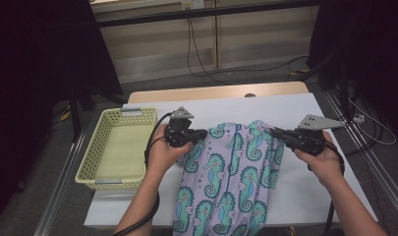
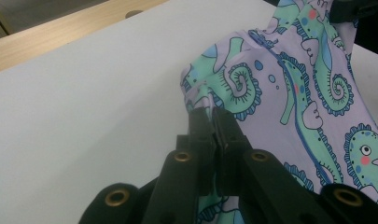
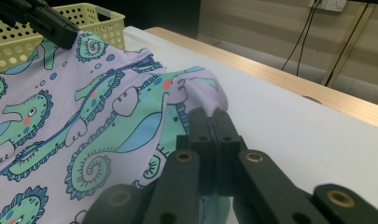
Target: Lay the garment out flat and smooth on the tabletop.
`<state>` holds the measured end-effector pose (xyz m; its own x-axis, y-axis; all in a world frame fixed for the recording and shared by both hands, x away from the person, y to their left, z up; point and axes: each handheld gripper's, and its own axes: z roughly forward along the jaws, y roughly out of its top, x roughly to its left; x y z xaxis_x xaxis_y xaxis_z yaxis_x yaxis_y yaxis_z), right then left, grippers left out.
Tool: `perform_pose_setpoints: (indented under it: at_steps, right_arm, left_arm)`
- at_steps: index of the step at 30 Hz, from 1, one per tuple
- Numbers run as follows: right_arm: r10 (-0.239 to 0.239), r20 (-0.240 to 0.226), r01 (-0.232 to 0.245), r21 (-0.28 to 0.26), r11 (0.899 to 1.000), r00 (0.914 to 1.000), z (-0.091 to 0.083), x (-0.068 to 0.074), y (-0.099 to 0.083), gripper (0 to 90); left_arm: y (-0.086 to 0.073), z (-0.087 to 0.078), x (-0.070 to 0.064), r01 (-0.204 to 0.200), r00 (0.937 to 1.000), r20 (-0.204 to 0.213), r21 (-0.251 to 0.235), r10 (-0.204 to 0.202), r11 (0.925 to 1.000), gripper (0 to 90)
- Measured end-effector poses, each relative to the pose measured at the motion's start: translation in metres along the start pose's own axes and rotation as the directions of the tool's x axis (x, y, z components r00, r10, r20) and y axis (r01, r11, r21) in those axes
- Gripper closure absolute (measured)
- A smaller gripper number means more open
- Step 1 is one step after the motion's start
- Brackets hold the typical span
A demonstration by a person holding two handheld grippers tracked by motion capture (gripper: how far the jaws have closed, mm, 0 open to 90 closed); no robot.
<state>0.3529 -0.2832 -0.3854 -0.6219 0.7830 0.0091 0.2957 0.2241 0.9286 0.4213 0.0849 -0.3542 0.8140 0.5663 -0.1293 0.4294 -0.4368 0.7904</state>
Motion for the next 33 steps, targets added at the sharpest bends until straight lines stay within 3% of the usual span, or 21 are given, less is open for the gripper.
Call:
perform_pose_setpoints:
  at_steps: [9, 13, 17, 18, 19, 20, 21, 22, 24, 25, 26, 29, 33]
  right_arm:
    - [-0.004, 0.034, 0.004, -0.001, 1.0, 0.9994, 0.0, -0.007, 0.009, 89.9]
    - [-0.011, 0.093, 0.01, 0.014, 1.0, 0.9956, 0.01, -0.017, 0.025, 89.9]
    - [-0.024, 0.176, 0.019, 0.032, 0.999, 0.9841, 0.03, -0.032, 0.045, 89.5]
    - [-0.008, 0.18, 0.0, 0.044, 0.999, 0.9836, 0.039, -0.037, 0.047, 85.6]
    - [0.01, 0.172, -0.021, 0.06, 0.998, 0.985, 0.046, -0.04, 0.047, 73.6]
    - [-0.008, 0.201, -0.006, 0.071, 0.997, 0.9796, 0.05, -0.041, 0.045, 60.9]
    - [-0.029, 0.224, 0.01, 0.085, 0.996, 0.9741, 0.052, -0.04, 0.043, 56.5]
    - [-0.029, 0.218, 0.004, 0.112, 0.994, 0.9755, 0.051, -0.04, 0.04, 54.5]
    - [0.01, 0.188, -0.027, 0.086, 0.996, 0.9821, 0.047, -0.036, 0.03, 47.4]
    - [0.008, 0.195, -0.025, 0.084, 0.996, 0.9808, 0.044, -0.034, 0.024, 42.3]
    - [0.001, 0.203, -0.024, 0.114, 0.993, 0.9791, 0.04, -0.032, 0.016, 38.8]
    - [0.004, 0.228, -0.037, 0.141, 0.989, 0.9736, 0.032, -0.031, -0.002, 33.2]
    - [0.045, 0.255, -0.086, 0.151, 0.985, 0.9658, 0.021, -0.032, -0.023, 30.2]
  left_arm:
    - [0.013, 0.0, 0.005, -0.001, 0.9996, -0.028, -0.029, 0.0, 0.9996, 87.9]
    - [0.029, 0.007, 0.014, -0.001, 0.998, -0.062, -0.058, -0.002, 0.9983, 88.0]
    - [0.042, 0.027, 0.03, 0.014, 0.9966, -0.08, -0.073, -0.02, 0.9972, 86.2]
    - [0.041, 0.033, 0.034, 0.019, 0.9955, -0.091, -0.079, -0.026, 0.9967, 83.4]
    - [0.037, 0.039, 0.038, 0.021, 0.9951, -0.095, -0.075, -0.028, 0.997, 77.9]
    - [0.034, 0.043, 0.04, 0.029, 0.9947, -0.096, -0.069, -0.036, 0.9972, 68.1]
    - [0.026, 0.048, 0.043, 0.039, 0.9943, -0.097, -0.061, -0.044, 0.9974, 59.6]
    - [0.021, 0.05, 0.045, 0.05, 0.994, -0.094, -0.059, -0.056, 0.997, 54.4]
    - [0.008, 0.053, 0.047, 0.083, 0.993, -0.079, -0.059, -0.088, 0.9948, 48.1]
    - [0.001, 0.053, 0.049, 0.078, 0.9926, -0.088, -0.061, -0.083, 0.9951, 44.8]
    - [-0.002, 0.052, 0.05, 0.078, 0.9924, -0.091, -0.057, -0.083, 0.9953, 41.1]
    - [-0.013, 0.047, 0.05, 0.092, 0.9908, -0.094, -0.061, -0.097, 0.9939, 34.2]
    - [-0.02, 0.037, 0.049, 0.084, 0.9899, -0.108, -0.065, -0.091, 0.9943, 30.2]
